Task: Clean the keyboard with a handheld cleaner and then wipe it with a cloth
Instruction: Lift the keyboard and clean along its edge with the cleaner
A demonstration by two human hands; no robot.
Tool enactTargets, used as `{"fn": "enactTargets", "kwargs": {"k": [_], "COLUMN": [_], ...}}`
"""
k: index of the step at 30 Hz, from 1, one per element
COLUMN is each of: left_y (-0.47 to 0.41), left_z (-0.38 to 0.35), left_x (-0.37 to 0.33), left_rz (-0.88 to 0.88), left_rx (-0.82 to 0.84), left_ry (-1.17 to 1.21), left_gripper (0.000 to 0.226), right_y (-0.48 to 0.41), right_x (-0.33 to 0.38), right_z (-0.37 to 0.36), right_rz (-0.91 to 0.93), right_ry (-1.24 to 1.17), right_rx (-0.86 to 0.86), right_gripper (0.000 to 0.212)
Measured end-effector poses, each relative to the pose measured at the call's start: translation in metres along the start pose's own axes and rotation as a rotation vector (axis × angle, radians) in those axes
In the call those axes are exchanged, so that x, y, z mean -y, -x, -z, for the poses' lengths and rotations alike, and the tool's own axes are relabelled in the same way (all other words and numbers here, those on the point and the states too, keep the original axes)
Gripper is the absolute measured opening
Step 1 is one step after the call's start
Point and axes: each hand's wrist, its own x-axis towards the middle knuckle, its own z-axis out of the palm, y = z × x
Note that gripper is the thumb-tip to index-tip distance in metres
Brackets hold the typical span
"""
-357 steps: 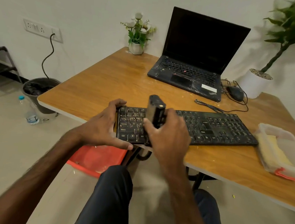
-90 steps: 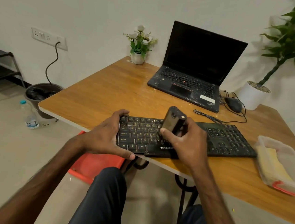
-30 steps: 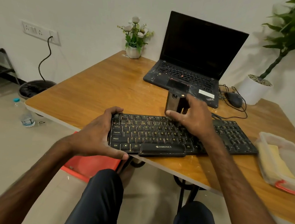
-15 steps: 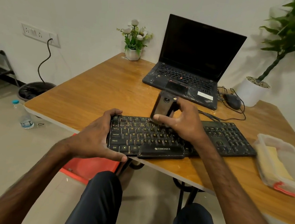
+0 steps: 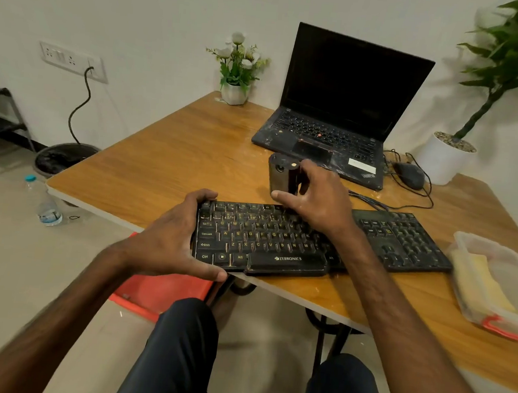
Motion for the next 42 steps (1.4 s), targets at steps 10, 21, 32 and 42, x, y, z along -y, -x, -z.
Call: {"fn": "enactTargets", "kwargs": {"k": [10,21,32,42], "left_y": [0.0,0.001,0.001,0.001], "left_z": [0.0,-0.001,-0.001,-0.001], "left_x": [0.001,0.002,0.001,-0.001], "left_rz": [-0.004,-0.007,-0.009,-0.01], "left_rx": [-0.003,-0.013,-0.009,-0.011], "left_ry": [-0.009,0.014,0.014,0.007], "left_gripper": [0.129,0.134,0.132,0.133], "right_y": [-0.001,0.005,0.009,0.013], "right_x": [0.004,0.011,0.007,0.008], "right_z": [0.003,0.001,-0.003,0.0], "right_rz": [0.121,0.063,0.035,0.031], "right_ry": [0.113,-0.191,-0.134,0.019], "right_rx": [0.055,0.152,0.137,0.063], "right_gripper": [0.051,0.048,0.058,0.057]}}
